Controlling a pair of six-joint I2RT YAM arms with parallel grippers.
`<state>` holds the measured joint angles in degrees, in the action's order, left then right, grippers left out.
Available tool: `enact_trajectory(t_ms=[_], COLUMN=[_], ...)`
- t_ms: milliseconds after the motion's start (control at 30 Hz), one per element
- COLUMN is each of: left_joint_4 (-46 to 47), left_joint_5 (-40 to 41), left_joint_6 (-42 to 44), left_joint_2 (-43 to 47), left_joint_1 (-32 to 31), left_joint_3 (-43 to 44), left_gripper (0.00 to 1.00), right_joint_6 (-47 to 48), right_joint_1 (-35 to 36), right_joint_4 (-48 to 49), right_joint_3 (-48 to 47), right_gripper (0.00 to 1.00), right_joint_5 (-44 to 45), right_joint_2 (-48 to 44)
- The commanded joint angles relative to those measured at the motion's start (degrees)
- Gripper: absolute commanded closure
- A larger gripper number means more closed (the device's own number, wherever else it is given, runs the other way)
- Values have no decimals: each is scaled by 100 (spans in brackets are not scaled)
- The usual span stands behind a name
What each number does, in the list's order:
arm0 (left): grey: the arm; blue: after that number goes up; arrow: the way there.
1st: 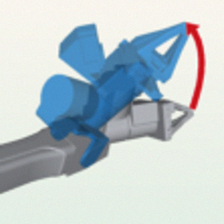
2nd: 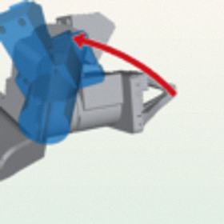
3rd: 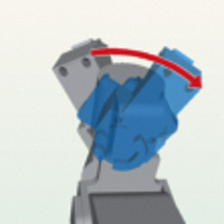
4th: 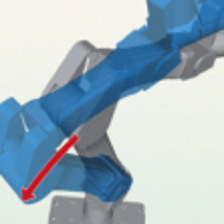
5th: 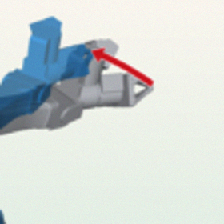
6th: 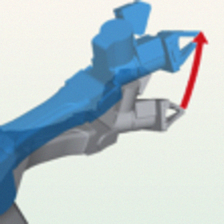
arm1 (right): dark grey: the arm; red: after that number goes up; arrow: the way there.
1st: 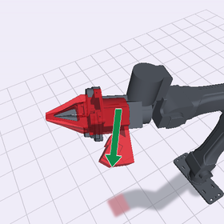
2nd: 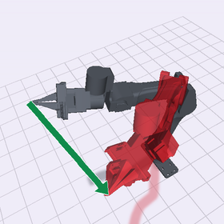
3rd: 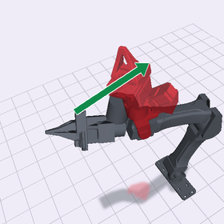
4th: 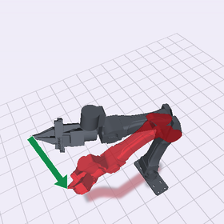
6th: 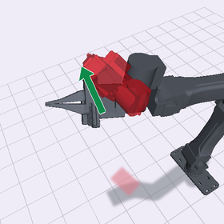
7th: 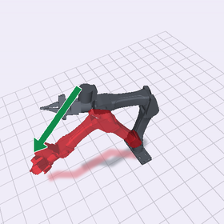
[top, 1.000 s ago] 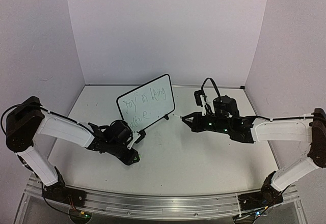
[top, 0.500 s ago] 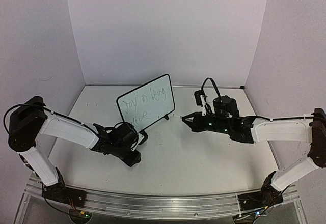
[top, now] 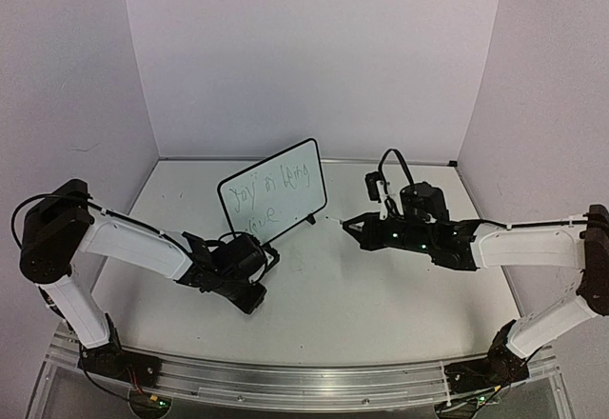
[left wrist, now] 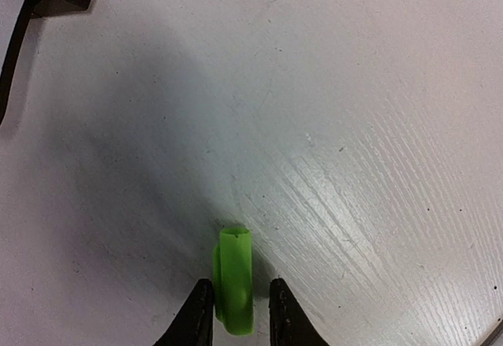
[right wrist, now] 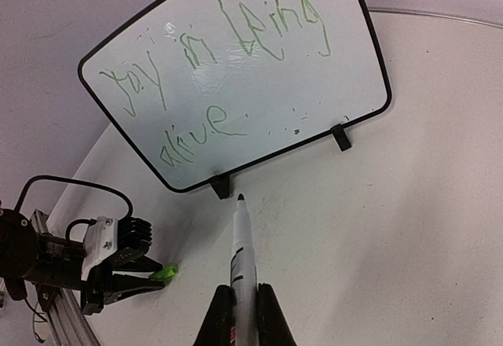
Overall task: Write a sentence on the whiteboard
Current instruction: Pick up the pen cap from the center of the board.
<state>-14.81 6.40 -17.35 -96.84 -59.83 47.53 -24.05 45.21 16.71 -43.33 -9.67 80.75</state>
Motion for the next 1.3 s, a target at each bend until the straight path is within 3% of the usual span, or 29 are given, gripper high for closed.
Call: enact_trajectory(t_ms=[0,167,733,1033,1267], left_joint_4=[-726,-760,-708,-528,-145], left_joint_5=[-4,-45,-139,-67,-525], left_joint_6=[-203,-236,-172,40,595], left_joint_2=[-179,-218,-128,723,1330], left_joint_1=[-46,-79,-160,-159,-160], left_joint_3=[-104,-99,-129,-275,-367], left_gripper=[76,78,100,100,100], right_joint_6=[67,59,-142,-188,115], right_joint_1=[40,40,-5,-252,-249], right_joint_4=[131,131,71,-731,-1813], right_joint_3=[45,83,152,76,-644], right_gripper=[100,100,100,100,100], right_joint_5=[93,116,54,-1250,-3503], right_joint_2=[-214,-260,-387,-308,432])
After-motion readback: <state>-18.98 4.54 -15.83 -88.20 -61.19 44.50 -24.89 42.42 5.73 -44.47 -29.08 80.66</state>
